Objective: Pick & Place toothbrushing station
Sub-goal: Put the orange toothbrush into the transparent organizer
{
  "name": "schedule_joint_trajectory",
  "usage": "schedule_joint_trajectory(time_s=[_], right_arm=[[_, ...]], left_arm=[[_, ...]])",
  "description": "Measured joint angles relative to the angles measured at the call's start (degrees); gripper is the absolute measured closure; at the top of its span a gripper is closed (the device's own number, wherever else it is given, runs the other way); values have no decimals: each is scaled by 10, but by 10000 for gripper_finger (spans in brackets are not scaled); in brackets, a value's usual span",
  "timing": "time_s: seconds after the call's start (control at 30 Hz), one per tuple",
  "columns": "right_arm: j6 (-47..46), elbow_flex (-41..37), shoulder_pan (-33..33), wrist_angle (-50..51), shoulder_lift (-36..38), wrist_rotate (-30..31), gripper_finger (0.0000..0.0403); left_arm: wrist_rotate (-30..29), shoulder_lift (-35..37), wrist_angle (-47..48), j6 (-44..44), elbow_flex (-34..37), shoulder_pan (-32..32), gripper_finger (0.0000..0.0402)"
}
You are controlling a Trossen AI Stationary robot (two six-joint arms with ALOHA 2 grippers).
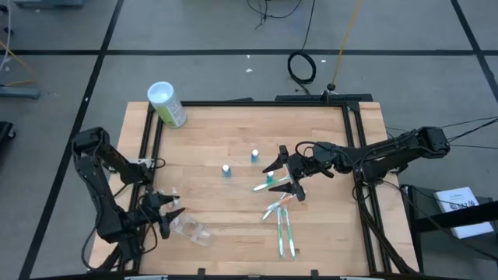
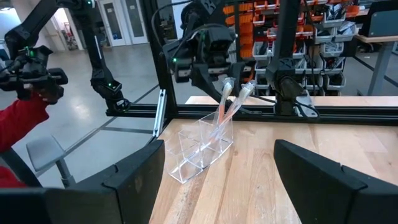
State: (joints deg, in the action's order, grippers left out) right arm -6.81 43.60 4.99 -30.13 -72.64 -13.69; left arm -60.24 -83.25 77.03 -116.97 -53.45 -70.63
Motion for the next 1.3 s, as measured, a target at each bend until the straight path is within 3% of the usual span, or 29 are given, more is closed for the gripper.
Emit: schedule_joint_trajectory(time_s=[0.2,0.37,0.5,0.6,0.7,0.77,0.9,0.97,1.13,1.3], right_arm=[[2,0,0,1,0,0,106],[2,0,0,14,5,-5,106],[13,0,4,91,40,-58,106],[26,0,32,166,51,-61,106],[40,-1,70,222,51,-43,106],[43,0,94,264,52,-13,106],[26,-1,136,360,51,107,106],[14,0,147,363,38,158,106],[-1,0,161,364,-3,184,106],[-45,0,170,461,-14,207,106]], left_arm=[[-58,61,-2,37,-3,-1,152],[-146,106,-7,83,-3,13,149],[-219,146,-22,134,-4,30,148],[-219,187,-66,202,-4,49,148],[-175,221,-162,344,-4,81,148],[-123,235,-261,494,-4,113,149],[21,236,-477,825,-4,188,149],[88,233,-549,923,-4,220,149],[187,207,-577,961,-5,319,149],[278,162,-575,941,-4,392,149]])
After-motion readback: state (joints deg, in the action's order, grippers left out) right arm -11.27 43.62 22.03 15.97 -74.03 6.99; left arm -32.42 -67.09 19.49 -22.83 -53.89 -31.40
